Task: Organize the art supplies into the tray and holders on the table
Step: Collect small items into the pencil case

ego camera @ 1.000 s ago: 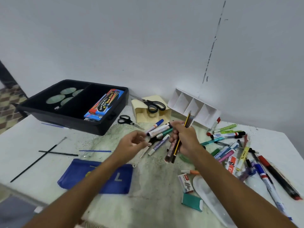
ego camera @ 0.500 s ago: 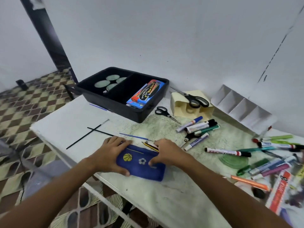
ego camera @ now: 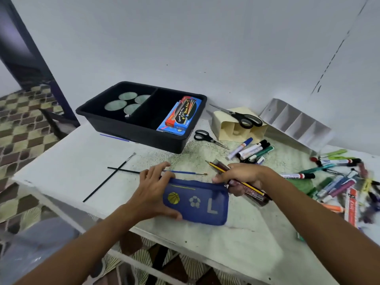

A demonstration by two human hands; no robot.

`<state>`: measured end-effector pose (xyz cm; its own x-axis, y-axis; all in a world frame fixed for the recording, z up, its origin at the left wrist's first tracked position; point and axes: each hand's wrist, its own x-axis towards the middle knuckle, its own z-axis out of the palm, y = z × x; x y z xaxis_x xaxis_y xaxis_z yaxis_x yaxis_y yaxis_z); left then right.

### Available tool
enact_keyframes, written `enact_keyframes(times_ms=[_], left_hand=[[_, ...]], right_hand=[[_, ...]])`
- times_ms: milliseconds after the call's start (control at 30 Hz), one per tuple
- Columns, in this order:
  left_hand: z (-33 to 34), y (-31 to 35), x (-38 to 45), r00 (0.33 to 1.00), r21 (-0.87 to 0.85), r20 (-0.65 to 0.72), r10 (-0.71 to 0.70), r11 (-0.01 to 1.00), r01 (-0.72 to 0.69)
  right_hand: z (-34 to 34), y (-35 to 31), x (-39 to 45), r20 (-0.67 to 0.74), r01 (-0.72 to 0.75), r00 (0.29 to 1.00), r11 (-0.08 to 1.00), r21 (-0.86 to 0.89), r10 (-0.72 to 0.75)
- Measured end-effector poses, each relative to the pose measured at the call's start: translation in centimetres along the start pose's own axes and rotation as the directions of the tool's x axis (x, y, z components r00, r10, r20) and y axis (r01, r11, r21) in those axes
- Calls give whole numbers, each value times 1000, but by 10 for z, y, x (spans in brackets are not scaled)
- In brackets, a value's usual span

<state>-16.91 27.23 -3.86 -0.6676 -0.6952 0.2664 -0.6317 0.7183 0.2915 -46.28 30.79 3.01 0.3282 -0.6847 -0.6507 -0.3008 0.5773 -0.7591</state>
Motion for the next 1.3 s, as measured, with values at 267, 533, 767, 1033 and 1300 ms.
enact_keyframes(times_ms=[267,533,767,1033,1300], left_hand=[[-46,-11,34,800,-533,389,-457,596,600],[-51,-21,32,856,-629,511,-77,645,434],[-38,-14,26,893,-637,444,-75,675,373],[-38,-7,30,887,-594,461,-34,730,337],[-39,3,33,884,-586,467,14,753,298]], right_hand=[[16,1,-6,-341,246,904,966,-82,-259],[29,15,-13,-427,326,719,808,-491,-549],[26,30,-16,-425,404,702,811,-422,-571],[13,-25,-26,-453,732,658,651,199,-601],[53,-58,15,-260,710,701,620,334,-664]])
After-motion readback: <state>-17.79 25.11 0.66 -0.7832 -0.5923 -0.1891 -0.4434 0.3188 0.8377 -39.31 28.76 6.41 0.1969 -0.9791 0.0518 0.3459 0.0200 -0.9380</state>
